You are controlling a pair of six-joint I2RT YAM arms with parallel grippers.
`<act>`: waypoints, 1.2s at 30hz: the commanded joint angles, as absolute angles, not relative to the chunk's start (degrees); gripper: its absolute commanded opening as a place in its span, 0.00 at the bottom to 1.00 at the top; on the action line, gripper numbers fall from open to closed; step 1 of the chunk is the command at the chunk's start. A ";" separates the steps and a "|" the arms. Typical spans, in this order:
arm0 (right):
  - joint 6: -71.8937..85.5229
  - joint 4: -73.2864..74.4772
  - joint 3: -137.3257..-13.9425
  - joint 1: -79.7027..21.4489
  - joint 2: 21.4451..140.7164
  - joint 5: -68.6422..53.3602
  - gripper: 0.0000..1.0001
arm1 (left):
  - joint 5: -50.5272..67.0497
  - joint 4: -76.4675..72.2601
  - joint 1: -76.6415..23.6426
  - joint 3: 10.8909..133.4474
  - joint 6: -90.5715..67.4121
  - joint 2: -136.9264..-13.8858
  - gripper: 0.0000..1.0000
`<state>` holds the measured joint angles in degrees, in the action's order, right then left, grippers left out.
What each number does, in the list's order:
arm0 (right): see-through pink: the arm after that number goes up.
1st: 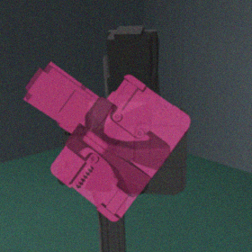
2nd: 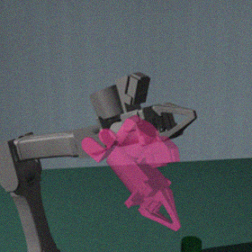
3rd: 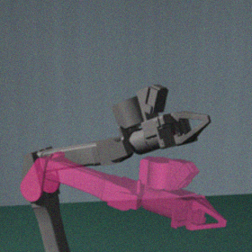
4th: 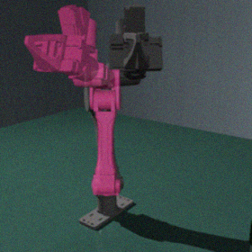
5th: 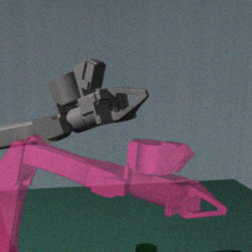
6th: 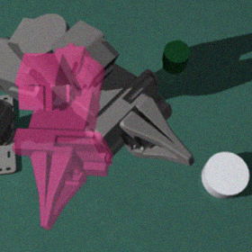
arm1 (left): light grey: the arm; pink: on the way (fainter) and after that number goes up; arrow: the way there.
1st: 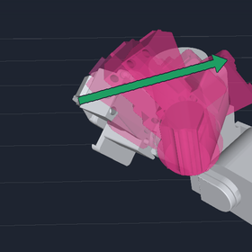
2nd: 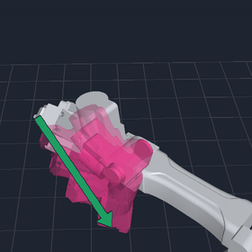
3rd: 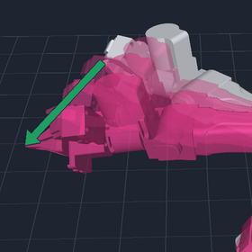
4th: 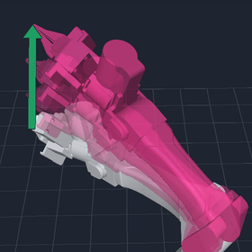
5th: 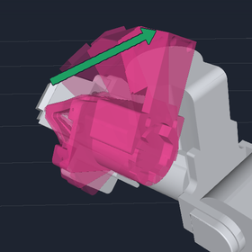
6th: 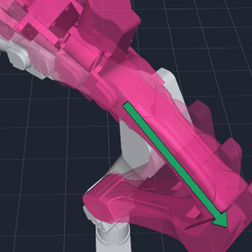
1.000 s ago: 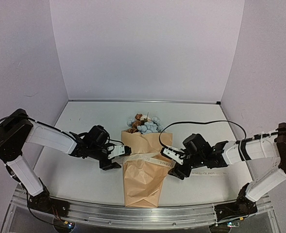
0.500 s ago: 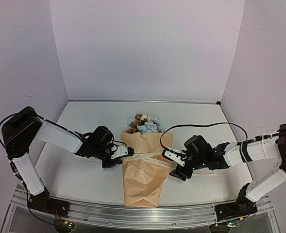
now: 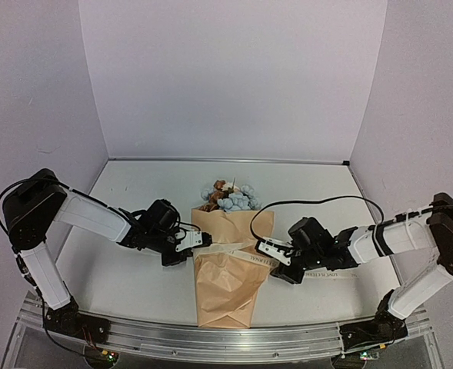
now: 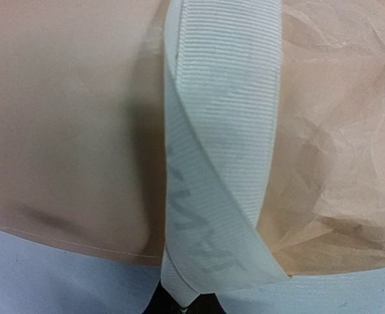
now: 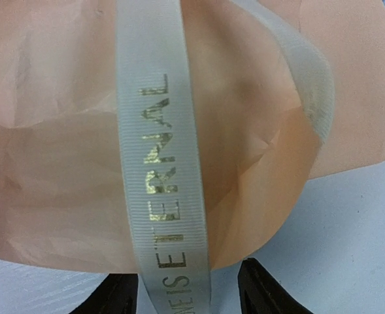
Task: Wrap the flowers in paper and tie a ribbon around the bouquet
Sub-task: Tie the ribbon around the folded bouquet.
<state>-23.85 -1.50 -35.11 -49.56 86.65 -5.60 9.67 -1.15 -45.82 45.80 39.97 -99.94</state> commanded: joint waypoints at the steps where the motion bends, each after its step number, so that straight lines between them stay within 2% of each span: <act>1: -22.35 -4.91 -36.75 -49.84 87.46 -3.37 0.34 | 8.43 -2.70 -45.97 47.39 39.00 -97.84 0.02; 5: -19.83 -5.02 -36.17 -49.83 86.56 -0.89 0.00 | 7.01 -2.73 -45.97 46.87 38.31 -96.26 0.00; 12: -13.36 -0.95 -37.39 -49.77 85.19 10.23 0.00 | 2.17 -5.51 -45.97 44.19 34.84 -91.49 0.00; 18: -5.53 14.58 -44.02 -49.31 84.85 16.67 0.00 | -1.48 -7.17 -45.99 40.98 33.08 -87.04 0.00; 23: 2.36 25.12 -49.01 -47.64 85.75 16.79 0.00 | -6.95 -5.96 -45.99 40.73 29.45 -85.38 0.00; 29: 11.01 32.78 -52.19 -44.27 87.33 12.24 0.00 | -5.72 8.20 -45.97 49.50 13.03 -86.51 0.00; 36: 19.73 33.21 -51.00 -43.12 87.04 10.48 0.00 | -3.25 12.36 -45.90 51.96 -12.70 -87.56 0.00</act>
<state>11.61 30.22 -50.63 -43.56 86.89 11.24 -4.03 7.74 -45.87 49.95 6.91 -87.39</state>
